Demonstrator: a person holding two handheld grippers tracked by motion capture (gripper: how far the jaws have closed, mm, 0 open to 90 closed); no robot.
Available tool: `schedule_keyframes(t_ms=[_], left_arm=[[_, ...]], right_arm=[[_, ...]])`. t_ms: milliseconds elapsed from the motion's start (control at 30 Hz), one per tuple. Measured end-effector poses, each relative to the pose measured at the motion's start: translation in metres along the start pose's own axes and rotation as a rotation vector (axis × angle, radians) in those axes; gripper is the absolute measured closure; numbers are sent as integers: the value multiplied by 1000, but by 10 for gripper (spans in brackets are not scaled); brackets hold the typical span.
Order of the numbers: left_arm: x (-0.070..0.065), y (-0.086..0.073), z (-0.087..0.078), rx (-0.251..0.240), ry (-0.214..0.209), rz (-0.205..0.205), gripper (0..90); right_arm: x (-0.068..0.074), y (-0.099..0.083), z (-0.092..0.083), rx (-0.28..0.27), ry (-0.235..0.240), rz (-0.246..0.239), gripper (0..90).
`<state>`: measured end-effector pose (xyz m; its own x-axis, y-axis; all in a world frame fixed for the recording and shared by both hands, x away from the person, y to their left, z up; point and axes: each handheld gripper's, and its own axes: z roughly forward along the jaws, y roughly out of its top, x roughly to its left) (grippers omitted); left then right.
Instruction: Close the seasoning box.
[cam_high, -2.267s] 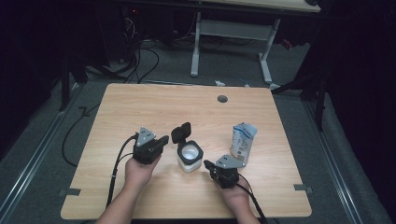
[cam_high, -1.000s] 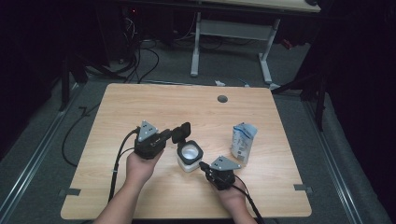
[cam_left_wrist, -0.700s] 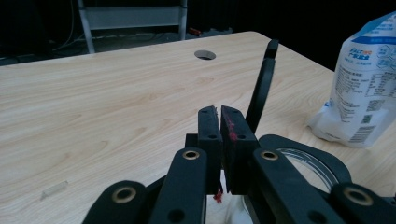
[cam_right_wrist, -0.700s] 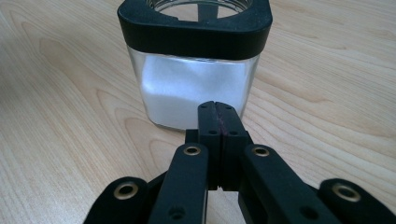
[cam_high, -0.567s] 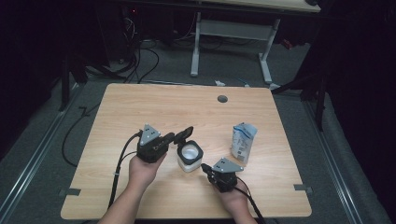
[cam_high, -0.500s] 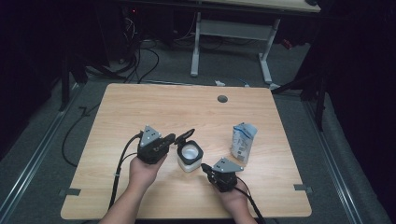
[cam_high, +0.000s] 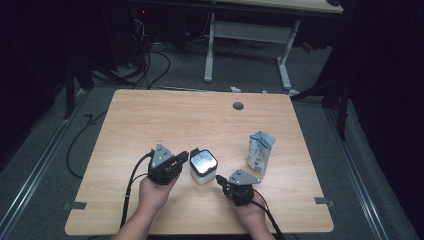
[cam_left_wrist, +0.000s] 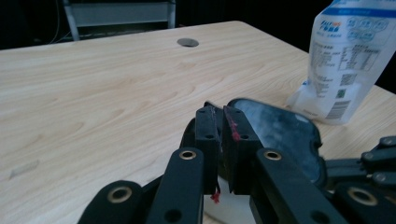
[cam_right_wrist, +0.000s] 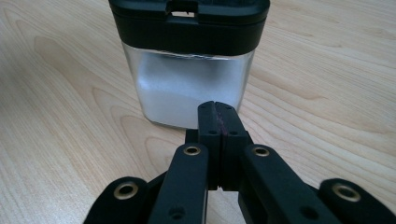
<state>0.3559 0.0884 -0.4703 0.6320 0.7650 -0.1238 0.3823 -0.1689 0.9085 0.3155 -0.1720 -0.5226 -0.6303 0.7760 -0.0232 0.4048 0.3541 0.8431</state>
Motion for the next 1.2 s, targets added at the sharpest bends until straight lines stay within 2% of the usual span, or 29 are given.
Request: schedule_keyframes(t_ms=[200,367,533,700,967,1200], left_arm=[[-2,-27,-1,26,30,-9,837],[-4,-38,1,39,39,-9,810],[-4,-41,7,62,28,-14,783],[-5,-44,14,71,29,-25,778],[-7,-42,18,65,39,-32,795],[-3,-39,20,64,48,-37,800]], right_arm=[[-4,0,-2,-6,-20,0,899],[-10,3,-4,-17,-37,5,899],[-16,8,0,-20,-56,9,899],[-26,12,3,-13,-74,36,899],[-28,16,16,7,-70,33,899],[-30,19,17,-3,-75,31,899]])
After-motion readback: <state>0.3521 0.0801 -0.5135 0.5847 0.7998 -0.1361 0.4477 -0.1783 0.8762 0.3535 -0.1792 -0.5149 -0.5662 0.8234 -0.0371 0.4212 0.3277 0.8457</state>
